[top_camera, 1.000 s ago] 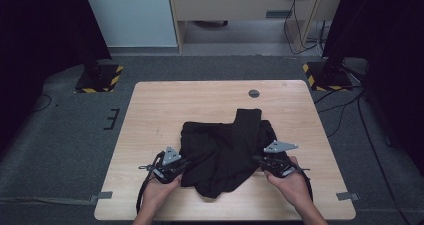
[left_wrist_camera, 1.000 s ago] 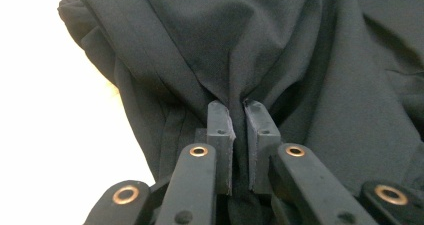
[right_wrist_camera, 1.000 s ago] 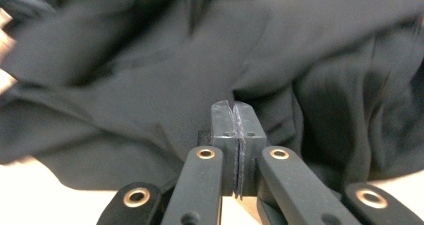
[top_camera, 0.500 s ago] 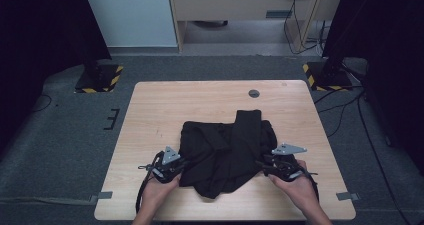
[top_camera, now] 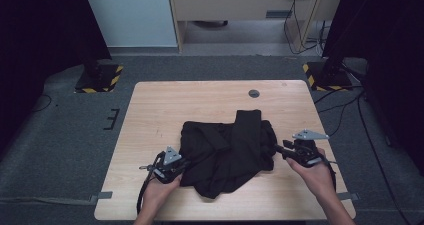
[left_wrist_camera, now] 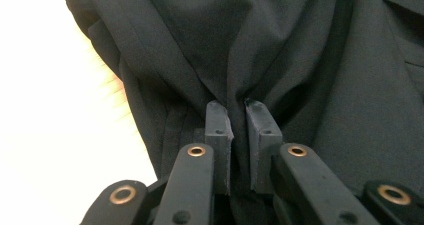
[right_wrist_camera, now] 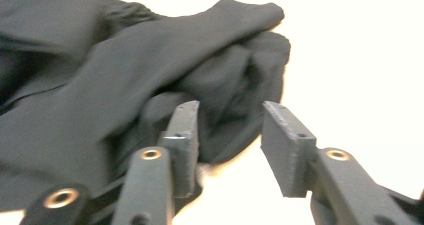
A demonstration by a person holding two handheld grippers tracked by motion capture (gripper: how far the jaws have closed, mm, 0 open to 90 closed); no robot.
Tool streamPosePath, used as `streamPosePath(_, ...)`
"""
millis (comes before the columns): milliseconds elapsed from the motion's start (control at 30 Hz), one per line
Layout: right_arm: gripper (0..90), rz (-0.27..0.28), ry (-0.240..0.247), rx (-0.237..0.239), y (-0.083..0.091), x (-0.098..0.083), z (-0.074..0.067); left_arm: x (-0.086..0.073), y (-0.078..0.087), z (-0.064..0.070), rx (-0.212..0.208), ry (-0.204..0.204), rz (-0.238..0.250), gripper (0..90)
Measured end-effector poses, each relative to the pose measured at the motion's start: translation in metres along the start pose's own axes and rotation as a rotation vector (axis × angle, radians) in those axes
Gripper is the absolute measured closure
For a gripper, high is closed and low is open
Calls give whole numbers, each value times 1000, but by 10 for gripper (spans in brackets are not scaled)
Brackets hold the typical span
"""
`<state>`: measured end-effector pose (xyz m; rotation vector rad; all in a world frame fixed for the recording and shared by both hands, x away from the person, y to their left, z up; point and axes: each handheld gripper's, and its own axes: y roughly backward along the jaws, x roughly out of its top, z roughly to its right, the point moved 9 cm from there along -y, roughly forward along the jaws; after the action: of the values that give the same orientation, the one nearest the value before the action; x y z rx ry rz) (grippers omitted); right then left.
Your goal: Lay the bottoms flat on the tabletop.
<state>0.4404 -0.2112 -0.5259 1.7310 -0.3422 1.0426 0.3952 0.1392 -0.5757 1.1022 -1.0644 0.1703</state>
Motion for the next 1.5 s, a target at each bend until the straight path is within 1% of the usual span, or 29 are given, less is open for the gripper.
streamPosePath(67, 655, -4, -6, -7, -4, 2, 4, 0, 0, 0, -1, 1, 0, 817)
streamPosePath(100, 662, -16, -20, -27, -19, 6, 13, 0, 0, 0, -2, 2, 1, 816)
streamPosePath(133, 662, -16, -20, -27, -19, 6, 13, 0, 0, 0, -2, 2, 1, 816)
streamPosePath(167, 651, -28, -42, -33, -34, 10, 20, 0, 0, 0, -5, 6, 1, 817)
streamPosePath(233, 632, -43, -46, -39, -47, 11, 23, 0, 0, 0, -6, 7, 2, 816)
streamPosePath(300, 612, -70, -50, -38, -60, 11, 24, 0, 0, -1, -8, 10, 4, 816)
streamPosePath(367, 578, -98, -46, -53, -71, 9, 25, 0, -1, -1, -8, 10, 4, 816)
streamPosePath(467, 545, -124, -52, -53, -80, 6, 25, 1, -1, -1, -9, 11, 4, 816)
streamPosePath(500, 551, -133, -53, -55, -83, 5, 25, 1, -1, -1, -9, 12, 5, 816)
streamPosePath(533, 595, -141, -55, -59, -85, 3, 26, 1, -1, -1, -8, 12, 5, 816)
streamPosePath(567, 748, -149, -47, -46, -86, 1, 26, 1, -1, -1, -9, 12, 6, 816)
streamPosePath(600, 817, -155, -44, -50, -85, 1, 26, 1, -1, -1, -9, 12, 6, 816)
streamPosePath(633, 817, -155, -44, -50, -85, 1, 26, 1, -1, -1, -9, 12, 6, 816)
streamPosePath(667, 890, -154, -32, -52, -82, 0, 27, 1, -1, -1, -9, 13, 5, 815)
streamPosePath(800, 893, -143, -36, -45, -75, -2, 28, 1, 0, -2, -1, 20, 9, 803)
streamPosePath(833, 893, -133, -39, -43, -67, -7, 30, 2, 0, -3, 3, 24, 14, 803)
streamPosePath(933, 893, -128, -46, -44, -59, -13, 31, 3, -1, -3, 6, 24, 15, 803)
streamPosePath(967, 893, -126, -43, -42, -52, -20, 32, 2, -1, -2, 3, 21, 12, 806)
streamPosePath(1033, 892, -123, -36, -42, -49, -26, 34, 2, -1, -1, 5, 15, 11, 810)
streamPosePath(1100, 892, -115, -36, -37, -48, -28, 34, 2, -1, 0, 4, 15, 10, 809)
streamPosePath(1133, 891, -110, -47, -33, -47, -28, 34, 2, 0, 1, 3, 15, 12, 809)
streamPosePath(1233, 889, -93, -56, -28, -49, -25, 35, 1, 4, 2, 7, 12, 15, 756)
streamPosePath(1267, 889, -93, -56, -28, -49, -25, 35, 1, 5, 2, 7, 12, 14, 756)
streamPosePath(1300, 888, -98, -53, -28, -51, -25, 37, 1, 8, 2, 10, 15, 15, 687)
streamPosePath(1333, 888, -98, -53, -28, -51, -25, 37, 3, 10, 1, 18, 16, 23, 687)
streamPosePath(1367, 888, -93, -55, -29, -52, -24, 37, 4, 13, 0, 27, 14, 32, 646)
streamPosePath(1400, 888, -89, -52, -28, -54, -22, 39, 9, 18, -5, 42, 11, 44, 584)
streamPosePath(1433, 888, -89, -52, -28, -54, -22, 39, 9, 18, -5, 42, 11, 44, 570)
streamPosePath(1500, 887, -91, -48, -27, -56, -21, 40, 16, 22, -13, 50, 30, 70, 571)
